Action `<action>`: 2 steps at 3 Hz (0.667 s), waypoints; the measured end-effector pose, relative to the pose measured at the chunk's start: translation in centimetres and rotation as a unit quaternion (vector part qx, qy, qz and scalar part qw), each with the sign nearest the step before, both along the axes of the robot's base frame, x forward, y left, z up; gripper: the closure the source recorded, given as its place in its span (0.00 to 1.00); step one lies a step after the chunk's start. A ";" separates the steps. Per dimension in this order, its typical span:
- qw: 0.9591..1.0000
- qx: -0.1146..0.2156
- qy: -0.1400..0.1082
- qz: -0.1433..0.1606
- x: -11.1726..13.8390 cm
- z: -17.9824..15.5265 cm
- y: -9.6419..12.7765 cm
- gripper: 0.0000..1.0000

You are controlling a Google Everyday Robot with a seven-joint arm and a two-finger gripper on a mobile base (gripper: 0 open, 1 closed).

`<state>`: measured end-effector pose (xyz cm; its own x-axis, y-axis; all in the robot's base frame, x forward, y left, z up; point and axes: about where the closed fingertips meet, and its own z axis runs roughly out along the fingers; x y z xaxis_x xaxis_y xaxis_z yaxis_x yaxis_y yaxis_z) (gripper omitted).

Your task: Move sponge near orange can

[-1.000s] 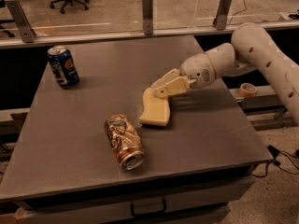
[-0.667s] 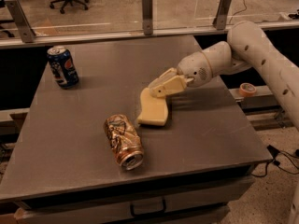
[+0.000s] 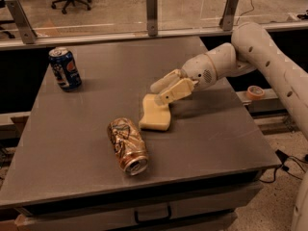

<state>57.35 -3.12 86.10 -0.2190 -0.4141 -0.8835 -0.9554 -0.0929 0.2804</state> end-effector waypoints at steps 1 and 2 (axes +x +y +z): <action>1.000 0.000 0.002 0.000 0.0 -0.1 0.1 0.00; 0.998 -0.021 -0.026 -0.045 1.3 0.2 -2.2 0.00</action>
Offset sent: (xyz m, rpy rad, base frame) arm 0.0342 -0.0684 0.0098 -0.1138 -0.1464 -0.2451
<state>58.64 -5.28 86.26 -0.2118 -0.4307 -0.8773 -0.9727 0.0054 0.2322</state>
